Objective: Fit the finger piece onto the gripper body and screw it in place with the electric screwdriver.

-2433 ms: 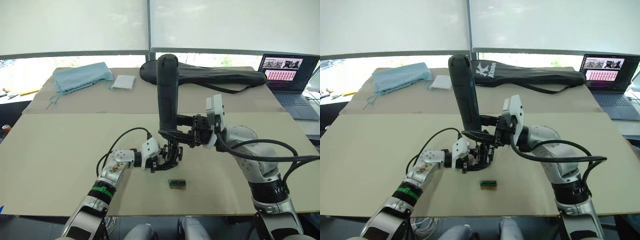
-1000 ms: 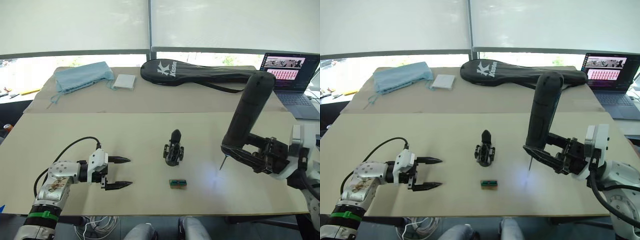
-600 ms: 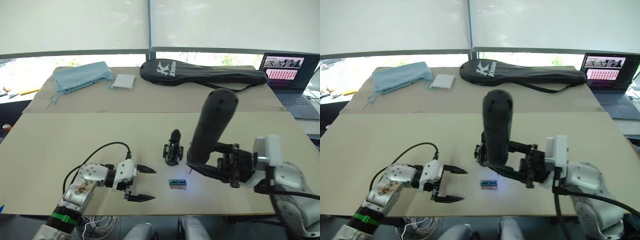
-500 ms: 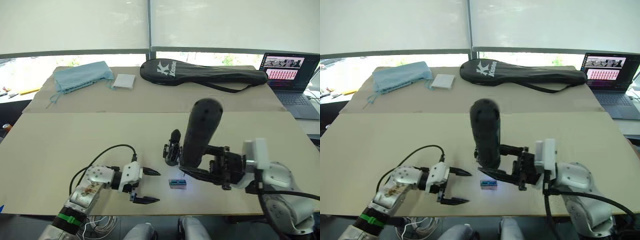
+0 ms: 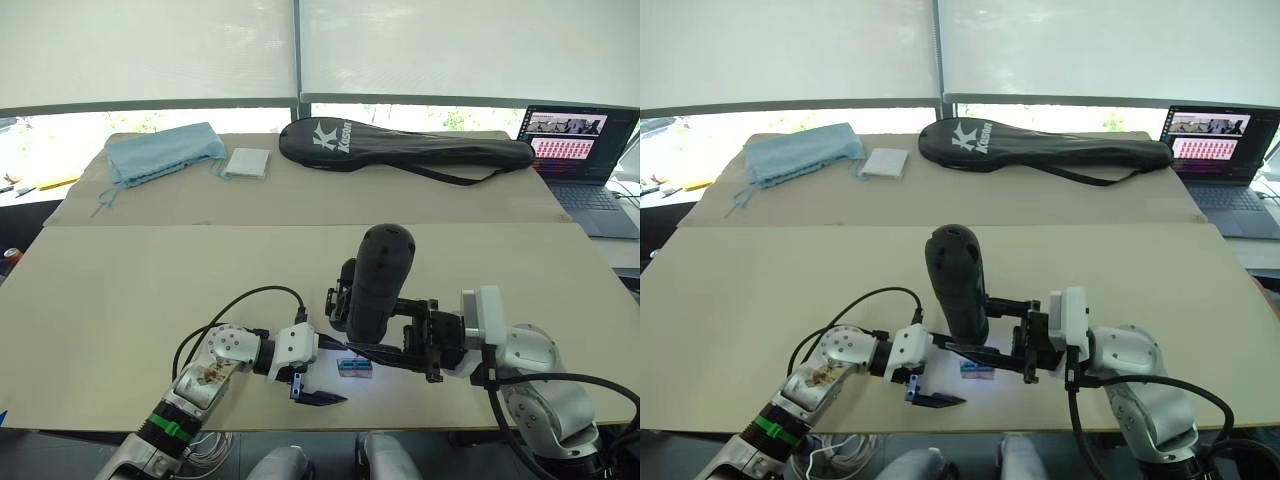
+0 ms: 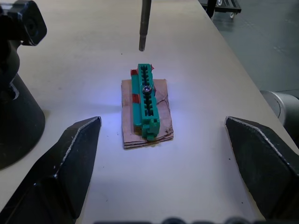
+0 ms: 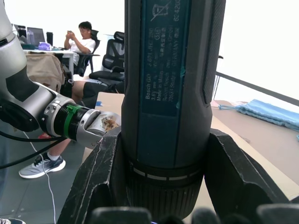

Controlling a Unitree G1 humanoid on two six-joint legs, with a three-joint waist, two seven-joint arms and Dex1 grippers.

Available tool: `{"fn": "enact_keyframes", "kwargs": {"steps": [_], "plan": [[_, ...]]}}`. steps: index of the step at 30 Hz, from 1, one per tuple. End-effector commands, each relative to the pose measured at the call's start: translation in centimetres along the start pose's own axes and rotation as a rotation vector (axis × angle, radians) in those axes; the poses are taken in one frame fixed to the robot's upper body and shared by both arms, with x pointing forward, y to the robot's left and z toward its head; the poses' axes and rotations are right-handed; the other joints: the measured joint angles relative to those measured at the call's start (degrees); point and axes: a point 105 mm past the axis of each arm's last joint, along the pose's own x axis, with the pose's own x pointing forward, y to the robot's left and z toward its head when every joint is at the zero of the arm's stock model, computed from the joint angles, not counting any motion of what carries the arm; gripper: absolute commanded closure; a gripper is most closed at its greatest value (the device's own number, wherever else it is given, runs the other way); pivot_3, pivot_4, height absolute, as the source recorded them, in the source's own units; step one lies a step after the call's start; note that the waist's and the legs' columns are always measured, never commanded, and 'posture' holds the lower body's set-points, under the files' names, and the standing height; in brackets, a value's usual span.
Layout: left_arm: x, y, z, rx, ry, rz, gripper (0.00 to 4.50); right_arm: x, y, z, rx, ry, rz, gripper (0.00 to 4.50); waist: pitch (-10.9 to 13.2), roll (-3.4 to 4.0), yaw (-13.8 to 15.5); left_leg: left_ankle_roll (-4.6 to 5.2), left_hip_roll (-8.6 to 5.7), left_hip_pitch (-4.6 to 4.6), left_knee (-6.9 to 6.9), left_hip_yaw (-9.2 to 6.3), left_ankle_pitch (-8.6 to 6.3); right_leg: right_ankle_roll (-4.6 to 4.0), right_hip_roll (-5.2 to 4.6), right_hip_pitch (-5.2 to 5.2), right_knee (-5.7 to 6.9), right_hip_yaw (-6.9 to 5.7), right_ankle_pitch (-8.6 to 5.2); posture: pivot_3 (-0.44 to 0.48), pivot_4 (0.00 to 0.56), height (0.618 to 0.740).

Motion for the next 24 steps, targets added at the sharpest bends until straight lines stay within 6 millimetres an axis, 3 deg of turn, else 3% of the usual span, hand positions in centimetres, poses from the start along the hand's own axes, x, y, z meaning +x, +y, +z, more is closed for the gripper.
{"fn": "enact_keyframes", "kwargs": {"steps": [1, 24], "plan": [[0.0, -0.2, -0.7, -0.028, 0.023, 0.011, 0.03, 0.4, 0.0, 1.3, -0.068, -0.049, 0.02, 2.58, 0.0, 0.0, 0.0, 0.0, 0.0, 0.0, 0.0, 0.0, 0.0, 0.0, 0.0, 0.0, 0.0, 0.0, 0.0, 0.0, 0.15, 0.74], [0.2, -0.4, -1.2, -0.047, 0.036, 0.057, 0.03, 0.4, -0.1, -0.2, -0.044, -0.013, 0.039, 2.58, 0.0, 0.0, 0.0, 0.0, 0.0, 0.05, 0.0, 0.0, 0.0, 0.0, 0.0, 0.04, 0.01, 0.01, 0.0, 0.0, 0.15, 0.74]]}}
